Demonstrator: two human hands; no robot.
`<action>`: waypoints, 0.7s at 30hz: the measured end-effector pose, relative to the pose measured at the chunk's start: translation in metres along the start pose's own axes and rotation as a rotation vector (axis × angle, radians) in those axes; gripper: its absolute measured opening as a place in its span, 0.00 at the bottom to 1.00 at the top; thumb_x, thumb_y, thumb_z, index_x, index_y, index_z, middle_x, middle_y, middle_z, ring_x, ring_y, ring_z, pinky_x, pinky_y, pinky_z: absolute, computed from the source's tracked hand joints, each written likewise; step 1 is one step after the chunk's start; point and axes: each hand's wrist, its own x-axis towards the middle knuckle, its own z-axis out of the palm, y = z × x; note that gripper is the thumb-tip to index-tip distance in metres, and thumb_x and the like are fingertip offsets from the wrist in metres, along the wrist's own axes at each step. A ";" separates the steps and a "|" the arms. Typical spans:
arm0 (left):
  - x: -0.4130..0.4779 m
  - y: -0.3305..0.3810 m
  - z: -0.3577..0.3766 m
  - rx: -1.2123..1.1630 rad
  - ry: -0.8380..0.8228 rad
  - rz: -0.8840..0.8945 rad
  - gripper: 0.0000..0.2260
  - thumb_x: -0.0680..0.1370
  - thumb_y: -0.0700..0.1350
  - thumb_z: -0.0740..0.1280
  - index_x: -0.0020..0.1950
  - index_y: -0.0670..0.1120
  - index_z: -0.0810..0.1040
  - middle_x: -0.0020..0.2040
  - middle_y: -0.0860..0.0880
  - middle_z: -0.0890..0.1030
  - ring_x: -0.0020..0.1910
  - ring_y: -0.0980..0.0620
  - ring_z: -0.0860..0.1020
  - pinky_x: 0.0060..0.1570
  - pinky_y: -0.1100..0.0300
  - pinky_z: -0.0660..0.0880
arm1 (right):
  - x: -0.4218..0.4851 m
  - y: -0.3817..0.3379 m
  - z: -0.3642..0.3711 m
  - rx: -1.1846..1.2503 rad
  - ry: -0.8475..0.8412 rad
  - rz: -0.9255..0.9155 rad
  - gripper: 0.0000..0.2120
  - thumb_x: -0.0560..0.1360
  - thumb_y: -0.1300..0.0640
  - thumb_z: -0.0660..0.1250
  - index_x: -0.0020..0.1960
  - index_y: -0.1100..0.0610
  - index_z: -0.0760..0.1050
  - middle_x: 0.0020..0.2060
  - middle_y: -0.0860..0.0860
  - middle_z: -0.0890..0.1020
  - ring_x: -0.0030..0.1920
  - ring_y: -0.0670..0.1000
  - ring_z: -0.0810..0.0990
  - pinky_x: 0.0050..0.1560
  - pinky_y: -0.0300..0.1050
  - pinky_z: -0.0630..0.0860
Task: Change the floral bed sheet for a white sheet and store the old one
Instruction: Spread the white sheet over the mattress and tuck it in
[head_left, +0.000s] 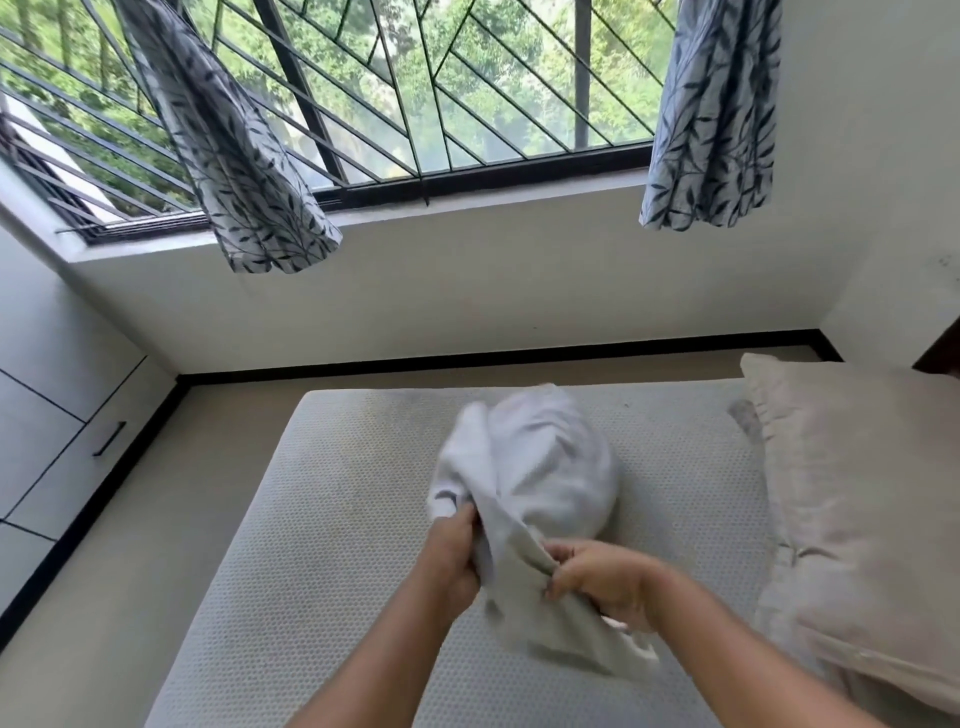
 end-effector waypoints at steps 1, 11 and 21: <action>0.004 -0.011 0.001 0.143 0.056 0.059 0.11 0.84 0.45 0.61 0.65 0.49 0.76 0.60 0.41 0.83 0.58 0.42 0.82 0.61 0.41 0.78 | 0.006 0.014 0.002 -0.112 0.050 0.041 0.24 0.69 0.68 0.61 0.60 0.53 0.81 0.53 0.52 0.85 0.54 0.51 0.83 0.57 0.46 0.79; -0.004 -0.066 0.034 1.709 -0.192 0.197 0.37 0.80 0.66 0.46 0.82 0.44 0.48 0.82 0.45 0.51 0.78 0.47 0.58 0.71 0.69 0.36 | 0.017 0.024 -0.004 0.062 0.620 -0.117 0.24 0.76 0.38 0.69 0.69 0.46 0.72 0.64 0.42 0.75 0.65 0.47 0.76 0.64 0.50 0.77; -0.034 -0.087 0.013 1.825 -0.470 0.204 0.13 0.81 0.36 0.59 0.64 0.38 0.75 0.61 0.37 0.78 0.60 0.36 0.76 0.58 0.45 0.73 | 0.024 0.057 0.003 -0.262 0.635 0.132 0.19 0.75 0.40 0.71 0.57 0.52 0.74 0.51 0.46 0.77 0.55 0.49 0.78 0.45 0.44 0.76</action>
